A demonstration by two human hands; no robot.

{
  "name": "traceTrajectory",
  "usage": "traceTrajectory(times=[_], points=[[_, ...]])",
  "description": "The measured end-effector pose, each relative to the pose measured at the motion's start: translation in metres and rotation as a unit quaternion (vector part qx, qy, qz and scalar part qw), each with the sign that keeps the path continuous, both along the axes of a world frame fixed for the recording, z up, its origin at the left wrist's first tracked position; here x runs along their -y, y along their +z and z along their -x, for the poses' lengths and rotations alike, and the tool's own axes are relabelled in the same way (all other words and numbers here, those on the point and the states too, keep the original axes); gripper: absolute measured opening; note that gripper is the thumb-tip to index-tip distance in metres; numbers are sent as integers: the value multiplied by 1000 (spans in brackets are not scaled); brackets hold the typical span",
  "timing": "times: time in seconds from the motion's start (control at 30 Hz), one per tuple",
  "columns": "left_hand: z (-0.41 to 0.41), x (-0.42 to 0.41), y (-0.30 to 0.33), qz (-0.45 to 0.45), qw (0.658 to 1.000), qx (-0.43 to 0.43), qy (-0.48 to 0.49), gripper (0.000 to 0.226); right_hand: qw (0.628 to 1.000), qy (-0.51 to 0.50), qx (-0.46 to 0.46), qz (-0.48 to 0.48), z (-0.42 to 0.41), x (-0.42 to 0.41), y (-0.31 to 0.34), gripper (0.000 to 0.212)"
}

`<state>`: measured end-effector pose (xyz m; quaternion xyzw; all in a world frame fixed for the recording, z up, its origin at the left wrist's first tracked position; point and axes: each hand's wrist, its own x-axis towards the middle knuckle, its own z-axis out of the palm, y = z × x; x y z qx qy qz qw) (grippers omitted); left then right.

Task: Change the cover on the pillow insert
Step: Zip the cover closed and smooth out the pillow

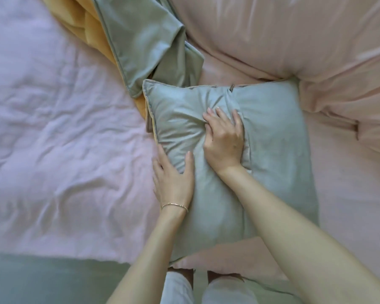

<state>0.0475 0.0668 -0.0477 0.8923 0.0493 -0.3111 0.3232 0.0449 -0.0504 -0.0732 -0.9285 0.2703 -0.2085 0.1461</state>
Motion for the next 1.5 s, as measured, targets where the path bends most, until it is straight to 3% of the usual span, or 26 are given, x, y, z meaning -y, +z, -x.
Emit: traceTrajectory(times=[0.13, 0.23, 0.4, 0.47, 0.57, 0.63, 0.67, 0.7, 0.77, 0.83, 0.87, 0.93, 1.0, 1.07, 1.23, 1.3, 1.37, 1.43, 1.5], points=[[3, -1, 6, 29, 995, 78, -56, 44, 999, -30, -22, -21, 13, -1, 42, 21], [-7, -4, 21, 104, 977, 146, -115, 30, 998, -44, -48, -18, 24, 6, 81, 21], [-55, 22, 78, 243, 904, 193, -292, 27, 990, -94, -70, 80, 55, 36, 142, 13], [-76, 41, 98, 222, 881, 168, -384, 21, 984, -112, -89, 103, 71, 45, 158, 14], [-95, 73, 108, 130, 846, 91, -509, 30, 971, -129, -190, 69, 88, 51, 167, 24], [-95, 89, 87, 76, 828, 88, -549, 23, 961, -154, -231, 19, 90, 55, 160, 27], [-90, 93, 73, 54, 821, 110, -557, 37, 962, -166, -218, 7, 85, 59, 153, 27], [-83, 94, 62, 55, 825, 135, -546, 52, 965, -175, -193, -3, 77, 62, 144, 26], [-67, 96, 49, 166, 868, 151, -443, 67, 977, -157, -142, -31, 47, 66, 123, 29], [-58, 92, 45, 284, 912, 119, -271, 55, 990, -83, -104, -49, 9, 69, 97, 35], [-57, 88, 42, 300, 926, 137, -184, 49, 992, -44, -100, -62, -10, 69, 85, 37], [-63, 73, 34, 231, 939, 239, -87, 45, 987, 39, -135, -83, -42, 66, 63, 40], [-78, 53, 17, 114, 945, 298, -76, 46, 968, 110, -215, -72, -63, 54, 44, 37], [-100, 35, -1, 14, 960, 273, -63, 47, 949, 153, -271, -42, -71, 41, 26, 34], [-128, 43, -17, -19, 978, 201, -44, 30, 941, 131, -291, -112, -54, 38, 35, 31], [-109, 50, -19, -71, 966, 232, -90, 39, 931, 107, -316, -147, -49, 49, 44, 32], [-86, 49, -24, -83, 944, 301, -110, 40, 928, 73, -346, -119, -57, 56, 46, 45], [-71, 40, -36, -92, 928, 351, -90, 31, 957, 57, -283, -31, -63, 48, 35, 46], [-66, 29, -48, -108, 923, 363, -65, 27, 976, 75, -203, 37, -57, 32, 17, 33]])
